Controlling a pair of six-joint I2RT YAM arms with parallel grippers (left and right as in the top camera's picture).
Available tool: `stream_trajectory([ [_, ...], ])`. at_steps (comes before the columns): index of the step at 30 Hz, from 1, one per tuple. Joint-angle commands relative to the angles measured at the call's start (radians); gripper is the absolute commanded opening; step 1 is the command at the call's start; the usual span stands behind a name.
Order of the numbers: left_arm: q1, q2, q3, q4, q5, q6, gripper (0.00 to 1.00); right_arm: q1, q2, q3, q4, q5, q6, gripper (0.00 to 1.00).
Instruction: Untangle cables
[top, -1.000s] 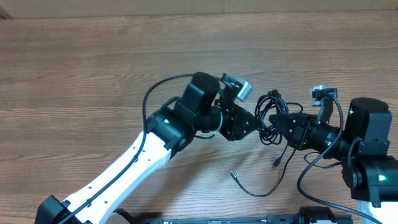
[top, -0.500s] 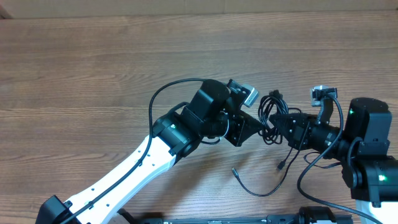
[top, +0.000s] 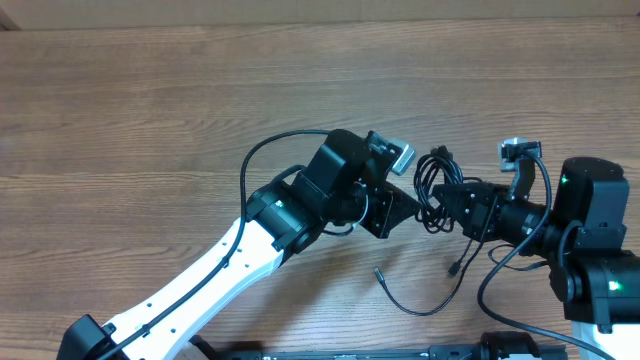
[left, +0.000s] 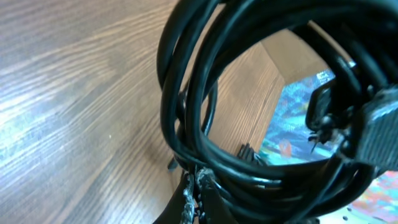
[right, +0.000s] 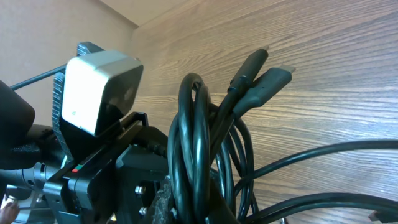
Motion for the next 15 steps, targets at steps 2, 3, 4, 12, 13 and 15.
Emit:
stream_trajectory([
  [2, -0.021, 0.01, 0.01, -0.06, 0.006, -0.006, 0.04, 0.003, -0.01, 0.013, 0.02, -0.034, -0.004, 0.04],
  [3, -0.028, 0.01, 0.01, -0.068, 0.007, -0.004, 0.04, 0.003, -0.01, 0.013, 0.02, -0.034, -0.004, 0.04],
  [4, -0.031, 0.01, 0.01, -0.069, 0.008, -0.003, 0.04, 0.003, -0.01, 0.013, 0.02, -0.034, -0.004, 0.04],
  [12, -0.069, 0.01, 0.01, -0.082, 0.007, 0.016, 0.04, 0.003, -0.01, 0.013, 0.019, -0.031, -0.004, 0.04],
  [13, -0.072, 0.01, 0.01, -0.091, 0.007, 0.041, 0.04, 0.003, -0.01, 0.013, 0.019, -0.024, -0.003, 0.04],
  [15, -0.072, 0.01, 0.01, -0.106, 0.007, 0.1, 0.04, 0.003, -0.01, 0.013, 0.015, -0.002, -0.002, 0.04],
])
